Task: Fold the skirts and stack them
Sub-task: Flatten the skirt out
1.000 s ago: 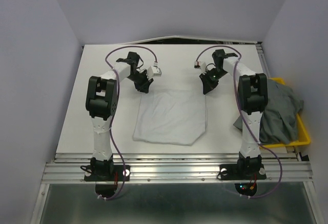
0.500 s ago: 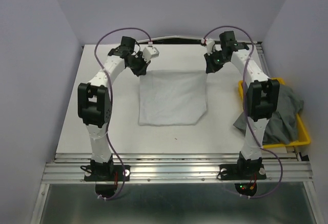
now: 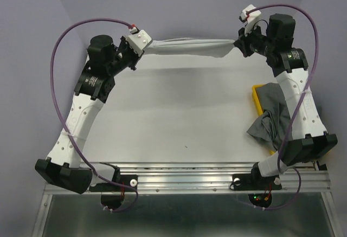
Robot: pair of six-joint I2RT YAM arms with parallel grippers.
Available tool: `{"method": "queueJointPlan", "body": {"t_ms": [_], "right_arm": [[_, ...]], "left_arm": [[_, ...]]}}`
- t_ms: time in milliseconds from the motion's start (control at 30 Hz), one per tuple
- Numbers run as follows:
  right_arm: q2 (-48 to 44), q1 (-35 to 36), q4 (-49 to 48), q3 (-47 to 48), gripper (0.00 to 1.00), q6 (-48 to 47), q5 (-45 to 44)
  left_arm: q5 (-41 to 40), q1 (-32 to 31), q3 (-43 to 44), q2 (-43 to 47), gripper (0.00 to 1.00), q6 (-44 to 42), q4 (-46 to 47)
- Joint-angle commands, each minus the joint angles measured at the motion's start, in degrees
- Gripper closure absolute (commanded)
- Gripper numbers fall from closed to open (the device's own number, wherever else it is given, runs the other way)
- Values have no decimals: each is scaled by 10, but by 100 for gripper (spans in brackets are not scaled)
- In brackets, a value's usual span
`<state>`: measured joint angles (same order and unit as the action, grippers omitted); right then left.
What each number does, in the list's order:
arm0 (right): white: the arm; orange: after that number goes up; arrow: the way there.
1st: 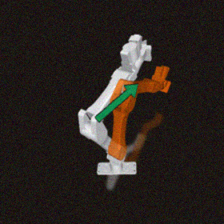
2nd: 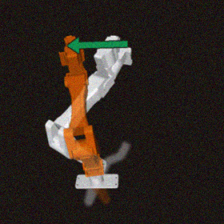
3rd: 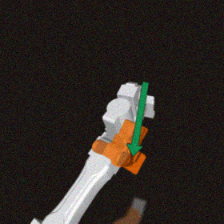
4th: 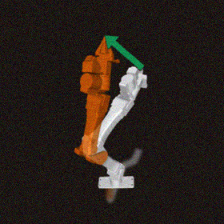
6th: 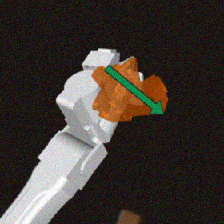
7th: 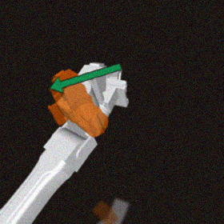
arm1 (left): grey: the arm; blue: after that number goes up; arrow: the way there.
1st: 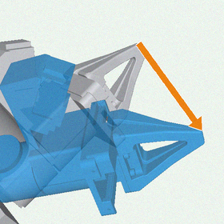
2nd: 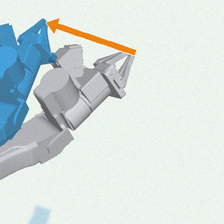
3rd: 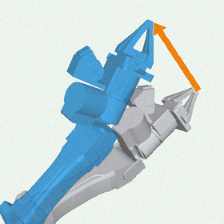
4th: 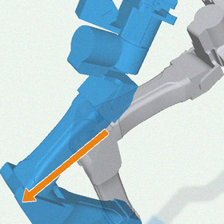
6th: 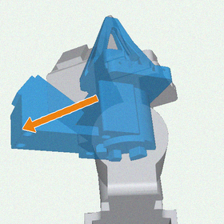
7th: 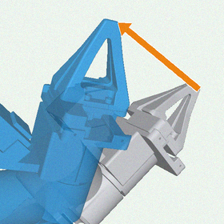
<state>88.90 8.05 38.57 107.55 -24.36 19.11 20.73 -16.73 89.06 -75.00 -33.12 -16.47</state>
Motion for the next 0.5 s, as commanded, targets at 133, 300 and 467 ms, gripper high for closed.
{"method": "queueJointPlan", "body": {"t_ms": [133,300,467], "right_arm": [[-48,-8,14,-53,99,7,-15],[-74,-8,34,-68,99,6,-7],[-83,-8,44,-90,99,2,4]], "left_arm": [[-58,-20,-73,62,100,33,14],[-64,-26,-97,87,100,44,6],[-50,-27,-117,95,100,46,-6]]}}
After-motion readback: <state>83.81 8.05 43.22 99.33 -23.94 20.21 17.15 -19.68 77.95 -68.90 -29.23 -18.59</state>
